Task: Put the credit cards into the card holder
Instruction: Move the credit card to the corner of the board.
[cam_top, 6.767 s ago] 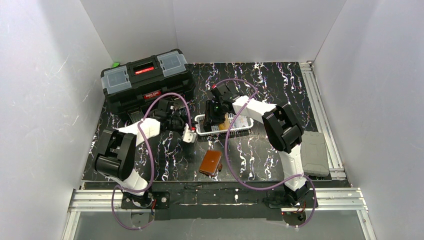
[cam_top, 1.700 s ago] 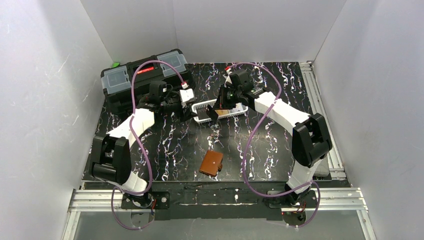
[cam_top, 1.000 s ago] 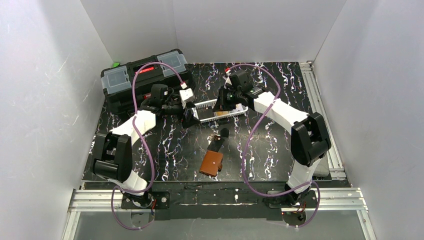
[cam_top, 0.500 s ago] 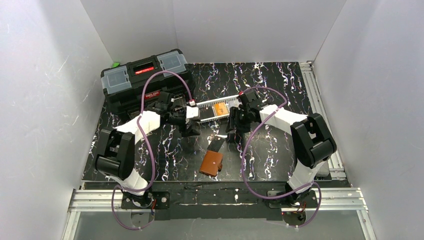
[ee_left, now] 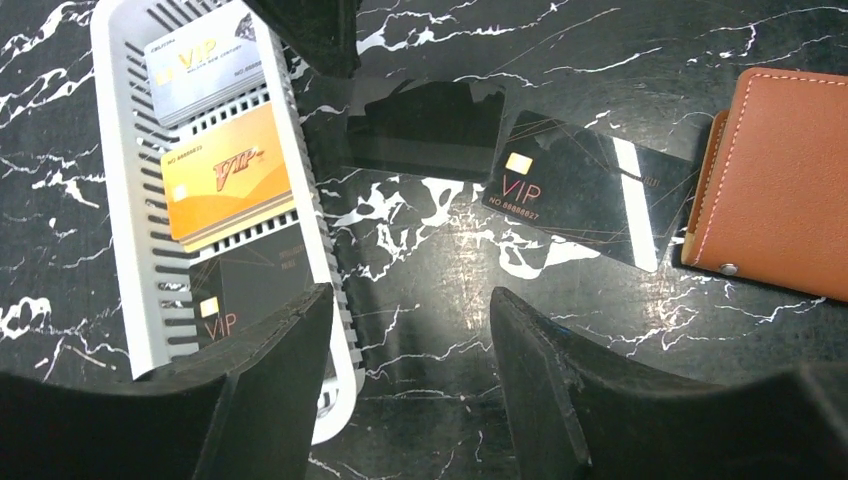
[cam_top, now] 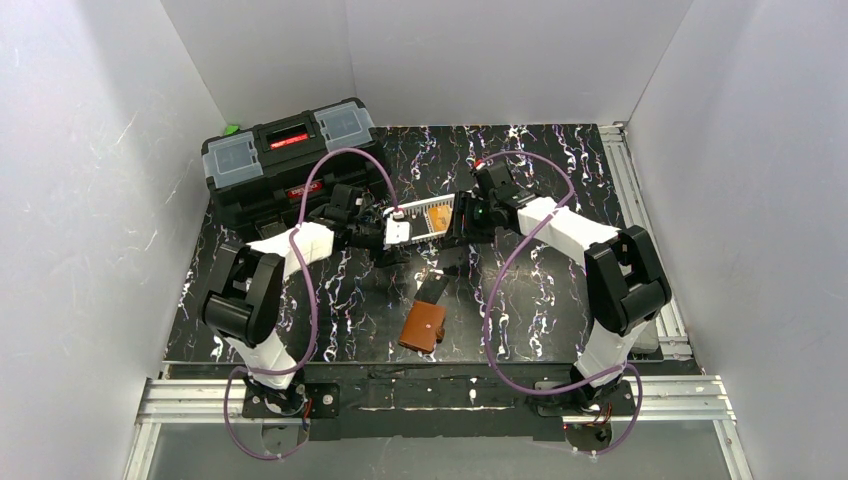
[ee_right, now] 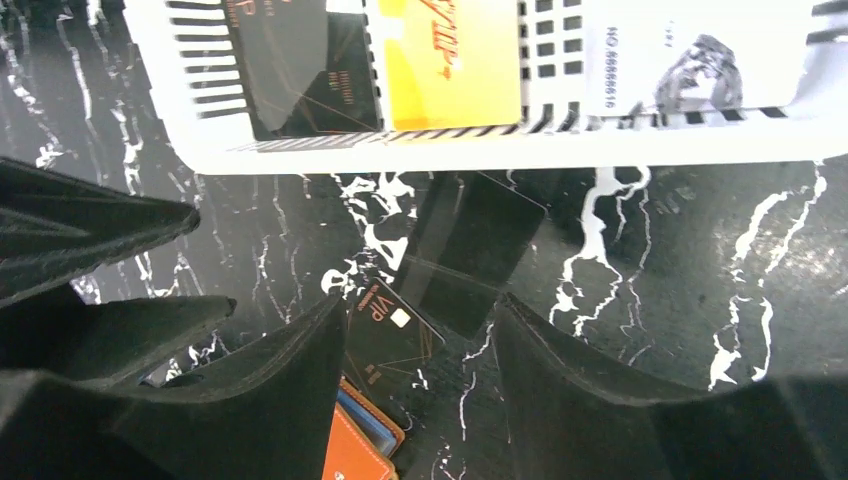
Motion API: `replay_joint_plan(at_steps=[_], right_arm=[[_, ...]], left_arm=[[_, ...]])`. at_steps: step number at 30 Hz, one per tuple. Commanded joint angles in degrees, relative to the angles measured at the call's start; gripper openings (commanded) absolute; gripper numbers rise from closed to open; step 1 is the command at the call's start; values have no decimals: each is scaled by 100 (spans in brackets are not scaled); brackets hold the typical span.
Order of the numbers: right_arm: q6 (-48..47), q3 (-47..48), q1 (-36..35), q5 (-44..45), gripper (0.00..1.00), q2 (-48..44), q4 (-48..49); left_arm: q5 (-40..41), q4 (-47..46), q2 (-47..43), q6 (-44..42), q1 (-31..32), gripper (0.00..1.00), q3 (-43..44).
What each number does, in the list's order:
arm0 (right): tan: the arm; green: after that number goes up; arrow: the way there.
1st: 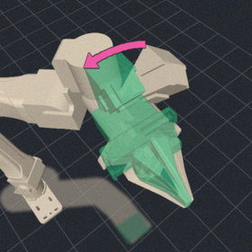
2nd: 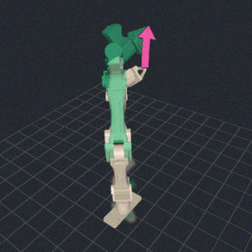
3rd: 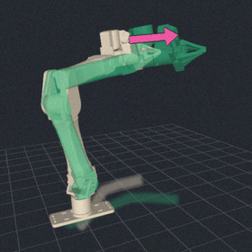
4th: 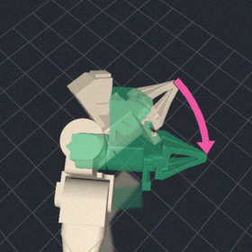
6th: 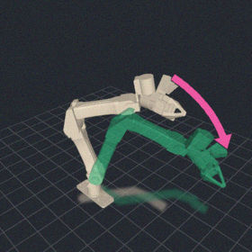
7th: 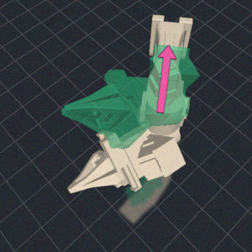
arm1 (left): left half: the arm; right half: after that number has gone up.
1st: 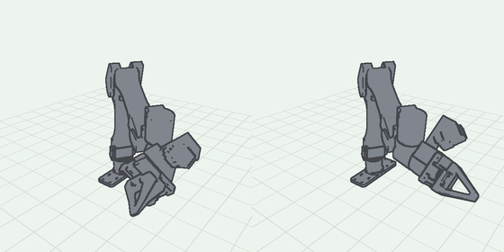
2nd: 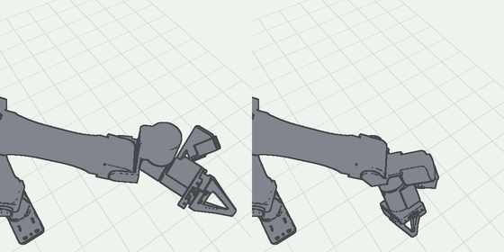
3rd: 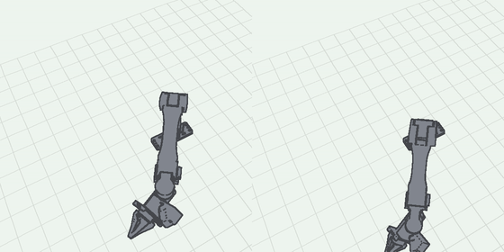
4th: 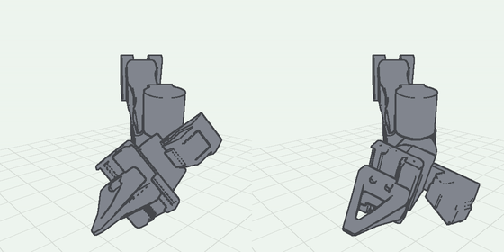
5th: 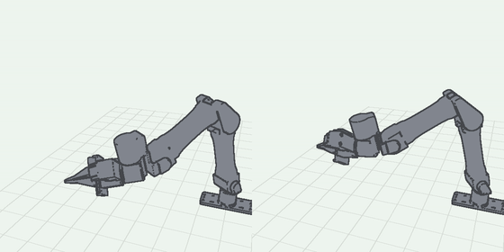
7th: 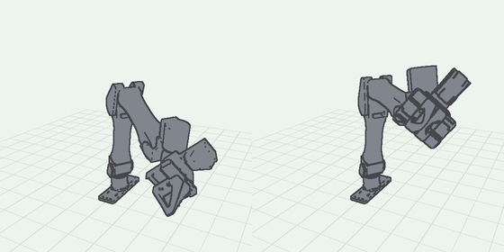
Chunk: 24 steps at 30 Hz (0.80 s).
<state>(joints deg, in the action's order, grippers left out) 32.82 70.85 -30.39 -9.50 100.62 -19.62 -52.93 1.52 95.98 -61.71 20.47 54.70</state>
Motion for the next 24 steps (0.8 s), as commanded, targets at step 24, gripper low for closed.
replay_joint_plan(at_steps=[24], right_arm=[[148, -547, -903, 144, 56, 113, 248]], left_arm=[[-417, 2513, -106, -3971, 458, 51, -445]])
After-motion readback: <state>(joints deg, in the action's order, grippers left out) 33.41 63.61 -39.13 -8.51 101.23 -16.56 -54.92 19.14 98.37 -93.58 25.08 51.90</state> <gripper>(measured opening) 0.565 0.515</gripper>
